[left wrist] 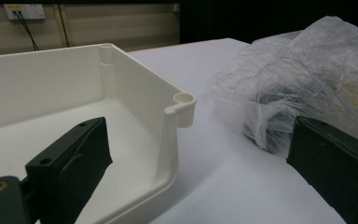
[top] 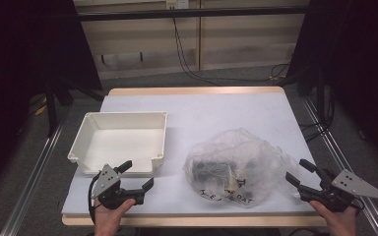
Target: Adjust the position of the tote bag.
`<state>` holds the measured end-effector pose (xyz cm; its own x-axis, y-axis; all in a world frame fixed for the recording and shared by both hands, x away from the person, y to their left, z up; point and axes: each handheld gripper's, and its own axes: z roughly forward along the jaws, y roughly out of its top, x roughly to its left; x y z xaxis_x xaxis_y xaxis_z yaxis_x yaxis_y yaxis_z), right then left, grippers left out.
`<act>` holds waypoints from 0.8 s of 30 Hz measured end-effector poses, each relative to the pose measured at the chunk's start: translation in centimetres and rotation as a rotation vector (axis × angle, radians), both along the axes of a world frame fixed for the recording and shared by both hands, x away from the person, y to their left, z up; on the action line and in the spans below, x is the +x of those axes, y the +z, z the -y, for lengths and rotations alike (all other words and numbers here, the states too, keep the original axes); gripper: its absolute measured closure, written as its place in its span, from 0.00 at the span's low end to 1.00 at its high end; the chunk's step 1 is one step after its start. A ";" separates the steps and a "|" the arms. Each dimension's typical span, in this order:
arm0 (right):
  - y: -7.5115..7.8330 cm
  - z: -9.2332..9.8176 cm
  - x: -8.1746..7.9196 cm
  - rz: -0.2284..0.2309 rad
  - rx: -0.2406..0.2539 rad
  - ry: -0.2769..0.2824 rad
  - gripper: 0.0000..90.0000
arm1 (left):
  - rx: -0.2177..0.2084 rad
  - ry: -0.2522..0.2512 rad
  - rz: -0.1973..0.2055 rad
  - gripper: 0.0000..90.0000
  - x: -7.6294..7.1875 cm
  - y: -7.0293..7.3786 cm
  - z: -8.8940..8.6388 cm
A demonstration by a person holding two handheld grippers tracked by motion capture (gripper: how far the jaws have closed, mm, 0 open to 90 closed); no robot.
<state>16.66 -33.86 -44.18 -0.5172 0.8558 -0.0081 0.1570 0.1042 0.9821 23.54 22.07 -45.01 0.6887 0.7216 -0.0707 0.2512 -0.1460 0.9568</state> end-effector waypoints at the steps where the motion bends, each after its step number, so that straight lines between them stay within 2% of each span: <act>1: 0.0 0.0 0.0 0.000 0.000 0.000 0.38 | 0.000 0.000 0.000 0.06 0.0 0.0 0.0; 2: 0.0 0.1 0.1 -0.011 -0.005 0.008 0.41 | 0.026 -0.007 0.009 0.06 0.1 0.0 0.1; 5: 0.1 0.1 0.2 -0.032 0.001 0.036 0.45 | 0.044 -0.008 0.021 0.05 -0.1 0.0 0.3; 8: 0.1 0.0 0.3 -0.057 -0.001 0.049 0.47 | 0.041 -0.022 0.022 0.06 0.0 -0.1 0.4; 10: 0.1 0.1 0.4 -0.057 0.006 0.054 0.50 | 0.055 -0.014 0.028 0.06 0.0 -0.1 0.5; 13: 0.2 0.0 0.4 -0.072 0.011 0.059 0.51 | 0.041 -0.004 0.036 0.06 -0.1 -0.2 0.6; 14: 0.3 0.1 0.5 -0.082 0.013 0.072 0.52 | 0.035 -0.008 0.054 0.07 -0.2 -0.2 0.6; 15: 0.3 0.1 0.5 -0.082 0.013 0.072 0.52 | 0.035 -0.008 0.054 0.08 -0.2 -0.2 0.6; 16: 0.4 0.1 0.6 -0.086 0.008 0.080 0.53 | 0.016 0.005 0.052 0.08 -0.5 -0.1 0.6; 20: 0.5 0.5 0.8 -0.097 0.024 0.079 0.54 | 0.006 0.027 0.053 0.09 -0.6 -0.1 0.4; 23: 0.2 0.6 1.1 -0.111 -0.002 0.077 0.52 | 0.017 0.026 0.055 0.10 -0.6 -0.1 0.3; 24: -0.3 0.7 1.5 -0.130 -0.019 0.073 0.52 | 0.017 0.021 0.055 0.10 -0.5 -0.1 0.3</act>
<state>18.12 -34.53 -44.44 -0.5755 0.8165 0.0472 0.2745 0.1385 0.9516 23.01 21.77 -45.09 0.6757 0.7369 -0.0209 0.2012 -0.1572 0.9669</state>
